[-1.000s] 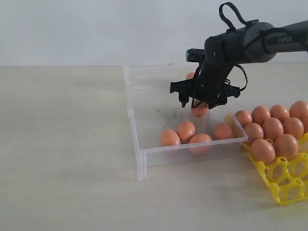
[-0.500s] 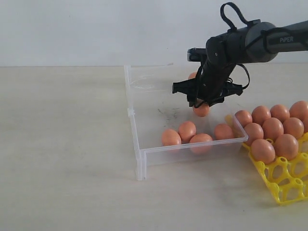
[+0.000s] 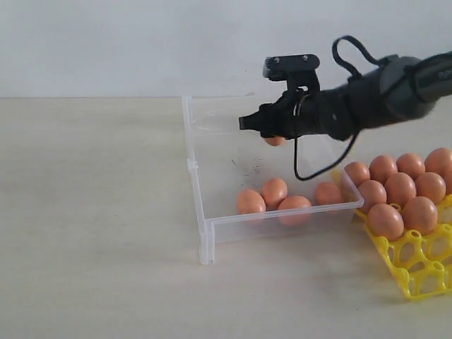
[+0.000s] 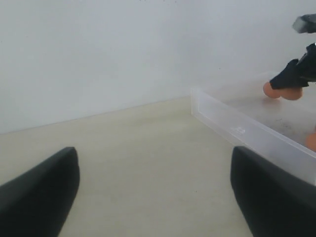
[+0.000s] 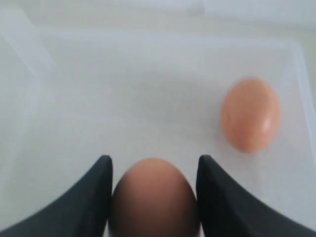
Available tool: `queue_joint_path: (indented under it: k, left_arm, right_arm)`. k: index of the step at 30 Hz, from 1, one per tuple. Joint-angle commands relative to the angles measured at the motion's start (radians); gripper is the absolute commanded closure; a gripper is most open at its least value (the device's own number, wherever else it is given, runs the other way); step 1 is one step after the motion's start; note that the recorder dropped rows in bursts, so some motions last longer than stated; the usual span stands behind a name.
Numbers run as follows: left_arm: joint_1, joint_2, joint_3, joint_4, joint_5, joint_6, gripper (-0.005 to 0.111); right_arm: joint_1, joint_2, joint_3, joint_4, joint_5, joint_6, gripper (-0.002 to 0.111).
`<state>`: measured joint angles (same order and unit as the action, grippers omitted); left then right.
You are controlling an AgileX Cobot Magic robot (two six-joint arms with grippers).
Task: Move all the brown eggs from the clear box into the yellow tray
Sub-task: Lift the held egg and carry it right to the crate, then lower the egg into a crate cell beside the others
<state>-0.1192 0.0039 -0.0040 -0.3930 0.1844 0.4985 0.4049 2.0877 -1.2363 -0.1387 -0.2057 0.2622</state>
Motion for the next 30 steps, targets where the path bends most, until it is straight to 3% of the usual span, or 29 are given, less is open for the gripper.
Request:
queue_joint_path:
  k: [1, 3, 10, 18, 25, 30]
  left_arm:
    - [-0.006, -0.004, 0.004, -0.007, -0.007, -0.008, 0.029]
    - [-0.006, -0.004, 0.004, -0.007, -0.007, -0.008, 0.029]
    - [-0.006, -0.004, 0.004, -0.007, -0.007, -0.008, 0.029]
    - [-0.006, -0.004, 0.004, -0.007, -0.007, -0.008, 0.029]
    - [-0.006, -0.004, 0.004, -0.007, -0.007, -0.008, 0.029]
    - [-0.006, -0.004, 0.004, -0.007, -0.007, -0.008, 0.029]
  right_arm:
    - [-0.006, -0.104, 0.316, 0.012, -0.754, -0.033, 0.109]
    - [-0.006, -0.137, 0.469, 0.063, -1.015, -0.033, 0.109]
    - [-0.006, -0.322, 0.843, 0.220, -1.015, -0.114, 0.109]
    - [-0.006, -0.605, 1.219, 0.667, -1.015, -0.034, 0.109]
    - [-0.006, -0.638, 1.236, 0.650, -1.015, -0.111, 0.109]
    - [-0.006, -0.582, 1.219, 0.796, -1.015, -0.097, 0.109]
